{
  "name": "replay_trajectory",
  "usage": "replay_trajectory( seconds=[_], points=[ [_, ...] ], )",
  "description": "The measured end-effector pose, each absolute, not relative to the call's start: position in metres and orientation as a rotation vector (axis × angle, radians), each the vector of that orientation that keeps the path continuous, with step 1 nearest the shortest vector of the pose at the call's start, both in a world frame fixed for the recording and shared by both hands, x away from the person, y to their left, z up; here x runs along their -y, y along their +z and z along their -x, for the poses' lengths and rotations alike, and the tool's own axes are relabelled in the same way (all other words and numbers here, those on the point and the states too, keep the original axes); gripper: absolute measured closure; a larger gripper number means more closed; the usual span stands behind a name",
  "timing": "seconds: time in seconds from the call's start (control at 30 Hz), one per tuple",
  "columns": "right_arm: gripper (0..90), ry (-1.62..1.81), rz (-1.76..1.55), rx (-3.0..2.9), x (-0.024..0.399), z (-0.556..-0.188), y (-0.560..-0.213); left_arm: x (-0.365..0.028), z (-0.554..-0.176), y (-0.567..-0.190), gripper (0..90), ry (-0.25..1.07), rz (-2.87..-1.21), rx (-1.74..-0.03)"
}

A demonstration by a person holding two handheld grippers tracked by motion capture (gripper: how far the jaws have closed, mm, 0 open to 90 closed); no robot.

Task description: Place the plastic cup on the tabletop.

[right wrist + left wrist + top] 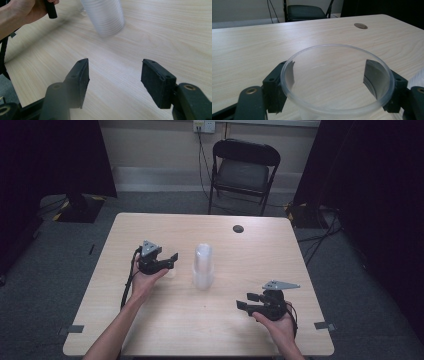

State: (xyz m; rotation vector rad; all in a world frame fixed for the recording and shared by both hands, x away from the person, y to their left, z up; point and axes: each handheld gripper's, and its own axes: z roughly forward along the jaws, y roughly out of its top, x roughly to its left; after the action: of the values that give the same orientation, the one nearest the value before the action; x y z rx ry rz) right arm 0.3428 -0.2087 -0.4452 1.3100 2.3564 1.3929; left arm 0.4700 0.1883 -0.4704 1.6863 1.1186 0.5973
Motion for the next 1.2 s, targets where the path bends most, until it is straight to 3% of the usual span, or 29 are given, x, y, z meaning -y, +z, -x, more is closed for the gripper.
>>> replay_trajectory(
  seconds=[1.2],
  points=[
    [39.9,1.402,-1.321,-2.356,0.210,-0.342,-0.445,-0.189,-0.459,-0.479,15.8,0.518,-1.837,-1.129]
  ],
)
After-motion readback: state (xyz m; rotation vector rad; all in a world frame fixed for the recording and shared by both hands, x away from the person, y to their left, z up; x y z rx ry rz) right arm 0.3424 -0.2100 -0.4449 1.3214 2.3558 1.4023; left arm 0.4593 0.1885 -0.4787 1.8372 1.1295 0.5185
